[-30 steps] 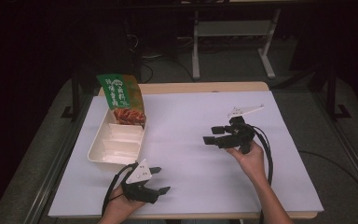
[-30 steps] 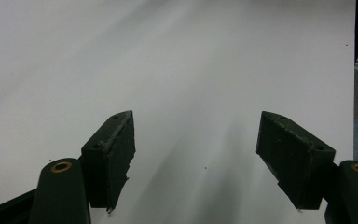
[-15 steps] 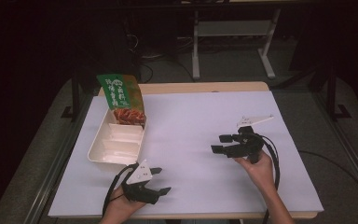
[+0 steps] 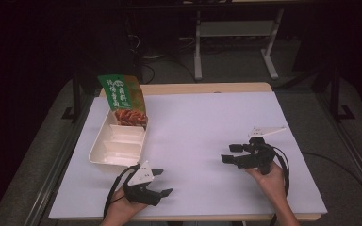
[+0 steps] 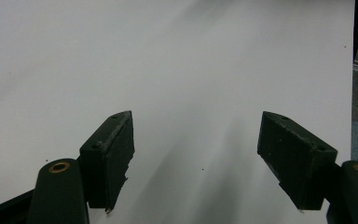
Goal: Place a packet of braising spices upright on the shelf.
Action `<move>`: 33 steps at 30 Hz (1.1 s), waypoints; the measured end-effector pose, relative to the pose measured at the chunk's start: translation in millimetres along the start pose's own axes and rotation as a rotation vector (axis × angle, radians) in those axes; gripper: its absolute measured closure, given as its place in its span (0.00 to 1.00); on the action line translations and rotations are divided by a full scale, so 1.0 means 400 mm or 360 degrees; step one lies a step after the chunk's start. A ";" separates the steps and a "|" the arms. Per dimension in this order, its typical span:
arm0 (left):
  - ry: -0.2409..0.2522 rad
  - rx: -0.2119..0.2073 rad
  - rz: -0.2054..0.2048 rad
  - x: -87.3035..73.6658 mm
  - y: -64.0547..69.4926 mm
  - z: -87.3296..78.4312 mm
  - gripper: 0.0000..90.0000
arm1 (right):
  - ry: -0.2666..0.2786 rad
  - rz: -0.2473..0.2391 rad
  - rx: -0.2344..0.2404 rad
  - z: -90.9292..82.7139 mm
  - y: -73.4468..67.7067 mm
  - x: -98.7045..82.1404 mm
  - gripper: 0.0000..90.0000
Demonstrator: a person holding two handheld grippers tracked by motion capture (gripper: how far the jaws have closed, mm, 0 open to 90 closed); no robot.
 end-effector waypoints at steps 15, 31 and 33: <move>-0.0007 0.0001 0.0002 0.002 0.001 0.004 0.29 | -0.0023 0.0046 0.0017 -0.011 -0.005 -0.074 0.35; -0.0006 0.0007 -0.0005 0.000 -0.004 -0.001 0.29 | -0.0002 0.0041 0.0009 -0.021 -0.031 -0.127 0.33; 0.0002 0.0005 -0.0012 0.000 -0.006 -0.002 0.29 | -0.0009 0.0032 -0.0005 -0.021 -0.038 -0.135 0.32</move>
Point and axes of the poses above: each handheld gripper's, and its own axes: z roughly forward along the jaws, x roughly out of its top, y roughly to its right, the point moved 2 cm from there along z, roughly forward along the jaws, and after that the axes turned 10 degrees about x, right-handed, at the moved point
